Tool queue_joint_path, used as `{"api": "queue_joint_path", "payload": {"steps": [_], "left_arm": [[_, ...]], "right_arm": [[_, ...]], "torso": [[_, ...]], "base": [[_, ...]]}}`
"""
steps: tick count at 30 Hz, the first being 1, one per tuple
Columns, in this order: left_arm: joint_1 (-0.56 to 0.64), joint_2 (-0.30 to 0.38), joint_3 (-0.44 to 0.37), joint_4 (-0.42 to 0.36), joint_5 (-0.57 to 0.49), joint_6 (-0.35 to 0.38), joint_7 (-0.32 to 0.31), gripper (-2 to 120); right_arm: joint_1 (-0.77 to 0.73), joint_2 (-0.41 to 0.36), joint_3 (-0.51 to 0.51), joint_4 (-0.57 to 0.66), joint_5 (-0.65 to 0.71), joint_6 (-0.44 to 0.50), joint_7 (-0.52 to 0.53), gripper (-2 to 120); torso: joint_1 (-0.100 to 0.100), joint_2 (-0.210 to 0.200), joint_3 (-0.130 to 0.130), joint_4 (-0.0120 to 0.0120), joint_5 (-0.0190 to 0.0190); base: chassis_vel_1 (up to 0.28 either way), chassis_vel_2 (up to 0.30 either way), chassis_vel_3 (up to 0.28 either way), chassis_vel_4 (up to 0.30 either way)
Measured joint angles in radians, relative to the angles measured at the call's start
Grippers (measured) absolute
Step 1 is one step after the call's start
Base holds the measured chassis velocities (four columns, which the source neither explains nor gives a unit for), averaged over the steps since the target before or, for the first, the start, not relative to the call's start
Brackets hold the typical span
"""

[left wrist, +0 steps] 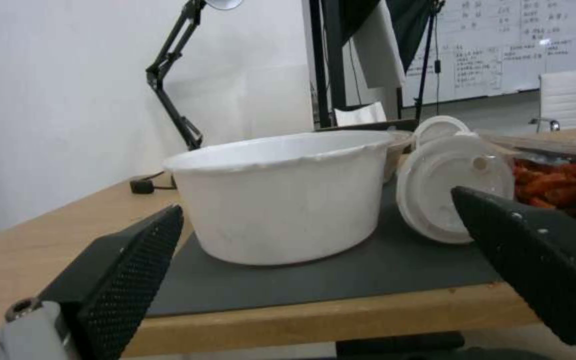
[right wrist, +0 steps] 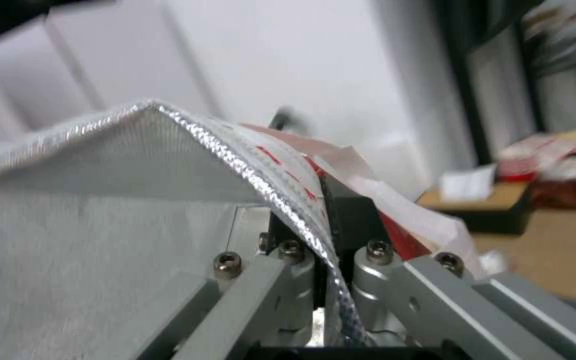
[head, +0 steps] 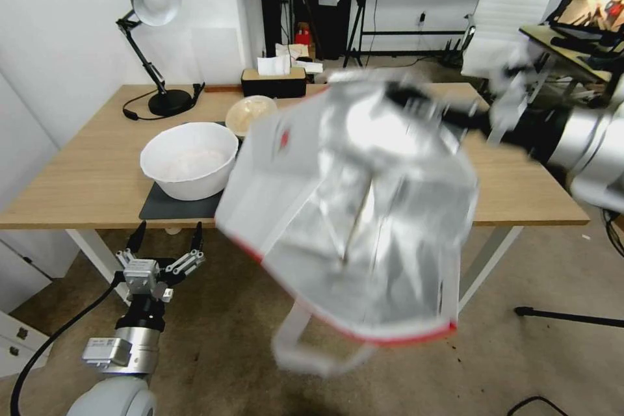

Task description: Pick up the food delivery bag from the floor and place it on the table.

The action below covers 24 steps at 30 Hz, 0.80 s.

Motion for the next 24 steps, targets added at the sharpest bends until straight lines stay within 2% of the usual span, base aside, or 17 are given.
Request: {"api": "queue_joint_path", "payload": {"steps": [3,4,7,8,10,16,24], "left_arm": [[-0.001,-0.007,0.007,0.007,0.010,-0.001,-0.001,100],[-0.001,-0.007,0.007,0.007,0.010,-0.001,-0.001,100],[-0.004,-0.012,0.015,0.012,0.018,-0.001,-0.001,100],[-0.004,-0.012,0.015,0.012,0.018,-0.001,-0.001,100],[-0.006,-0.010,0.018,0.016,0.020,-0.001,-0.001,100],[-0.009,-0.003,0.019,0.018,0.021,-0.001,-0.001,100],[-0.009,-0.004,0.027,0.024,0.032,-0.001,0.000,100]], "right_arm": [[0.099,-0.009,-0.008,-0.125,0.056,0.024,0.089,0],[0.099,-0.009,-0.008,-0.125,0.056,0.024,0.089,0],[0.155,-0.017,-0.017,-0.241,0.061,0.008,0.244,0],[0.155,-0.017,-0.017,-0.241,0.061,0.008,0.244,0],[0.166,-0.017,-0.022,-0.310,0.053,-0.014,0.377,0],[0.162,0.000,-0.030,-0.399,0.037,-0.028,0.494,0],[0.146,0.054,-0.042,-0.444,0.040,-0.035,0.567,0]], "torso": [[0.000,0.000,0.000,-0.0001,0.0002],[0.000,0.000,0.000,-0.0001,0.0002],[0.000,0.000,0.000,-0.0004,0.0004],[0.000,0.000,0.000,-0.0004,0.0004],[0.000,-0.001,0.000,-0.0004,0.0005],[0.000,-0.001,0.000,-0.0004,0.0004],[0.000,-0.001,0.000,0.0001,0.0003]], "base": [[0.000,0.000,0.000,0.000],[0.000,0.000,0.000,0.000],[0.000,0.000,0.000,0.000],[0.000,0.000,0.000,0.000],[0.000,0.000,0.000,0.000],[0.000,0.000,0.000,0.000],[0.000,0.000,0.000,0.000]]}}
